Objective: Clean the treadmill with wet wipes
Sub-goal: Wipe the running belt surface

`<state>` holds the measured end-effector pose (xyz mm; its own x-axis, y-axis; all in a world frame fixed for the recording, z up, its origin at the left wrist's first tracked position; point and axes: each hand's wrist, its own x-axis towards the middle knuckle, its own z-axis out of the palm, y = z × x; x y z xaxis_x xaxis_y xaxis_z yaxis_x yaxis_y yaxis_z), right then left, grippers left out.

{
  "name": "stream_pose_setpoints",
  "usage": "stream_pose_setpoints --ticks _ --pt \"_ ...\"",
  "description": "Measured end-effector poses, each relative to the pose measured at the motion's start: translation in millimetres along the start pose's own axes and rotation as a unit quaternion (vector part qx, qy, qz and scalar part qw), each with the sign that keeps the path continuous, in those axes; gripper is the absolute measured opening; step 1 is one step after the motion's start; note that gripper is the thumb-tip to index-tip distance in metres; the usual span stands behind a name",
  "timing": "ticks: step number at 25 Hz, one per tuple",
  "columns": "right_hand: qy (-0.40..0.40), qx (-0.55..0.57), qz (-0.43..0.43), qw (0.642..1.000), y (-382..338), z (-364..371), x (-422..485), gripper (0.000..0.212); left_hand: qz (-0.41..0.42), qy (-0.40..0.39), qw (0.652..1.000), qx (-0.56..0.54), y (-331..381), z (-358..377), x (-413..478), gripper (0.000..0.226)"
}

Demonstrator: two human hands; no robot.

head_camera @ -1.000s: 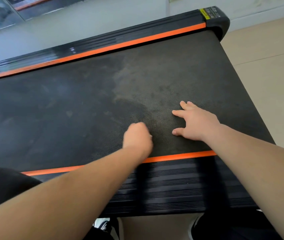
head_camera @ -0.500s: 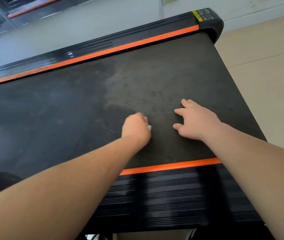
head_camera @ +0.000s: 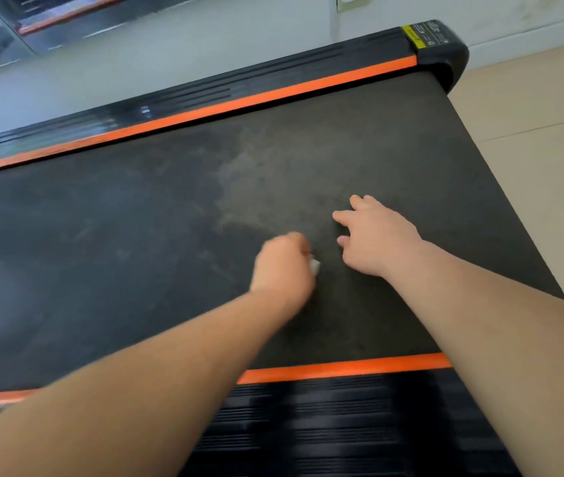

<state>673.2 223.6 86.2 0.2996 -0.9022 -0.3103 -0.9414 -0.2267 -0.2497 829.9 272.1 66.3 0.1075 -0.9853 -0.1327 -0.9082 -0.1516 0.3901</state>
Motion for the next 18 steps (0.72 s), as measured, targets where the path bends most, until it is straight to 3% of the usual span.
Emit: stream_pose_setpoints --ticks 2,3,6,8,10,14,15,18 --pt "0.011 0.018 -0.01 1.0 -13.3 -6.9 17.5 0.034 0.126 -0.077 0.989 0.025 12.8 6.5 -9.9 0.013" --pt "0.012 0.028 -0.01 0.999 -18.7 -10.6 26.2 0.038 0.147 -0.083 0.985 0.027 7.6 2.5 -2.1 0.014" --pt "0.012 0.039 0.001 0.999 -27.7 -17.6 50.0 0.04 0.006 0.011 0.999 0.034 -39.0 -26.2 47.8 0.013" --pt "0.013 0.039 0.003 0.999 -33.6 -16.9 64.0 0.036 -0.1 0.016 0.993 0.055 -67.5 -44.6 74.0 0.014" --pt "0.016 0.04 -0.003 0.999 -43.3 -12.7 74.2 0.036 -0.074 -0.022 0.994 0.072 -66.7 -52.2 93.9 0.015" --pt "0.021 0.012 -0.038 0.999 -60.7 1.6 83.4 0.046 0.096 -0.109 0.988 0.046 -70.9 -60.7 109.0 0.011" --pt "0.014 0.008 -0.038 0.999 -60.7 4.0 85.9 0.049 0.09 -0.092 0.991 0.044 -86.4 -67.2 114.2 0.009" --pt "-0.034 0.006 -0.027 0.999 -55.5 6.5 98.6 0.055 -0.037 0.017 0.999 0.029 -139.6 -80.8 121.8 0.009"
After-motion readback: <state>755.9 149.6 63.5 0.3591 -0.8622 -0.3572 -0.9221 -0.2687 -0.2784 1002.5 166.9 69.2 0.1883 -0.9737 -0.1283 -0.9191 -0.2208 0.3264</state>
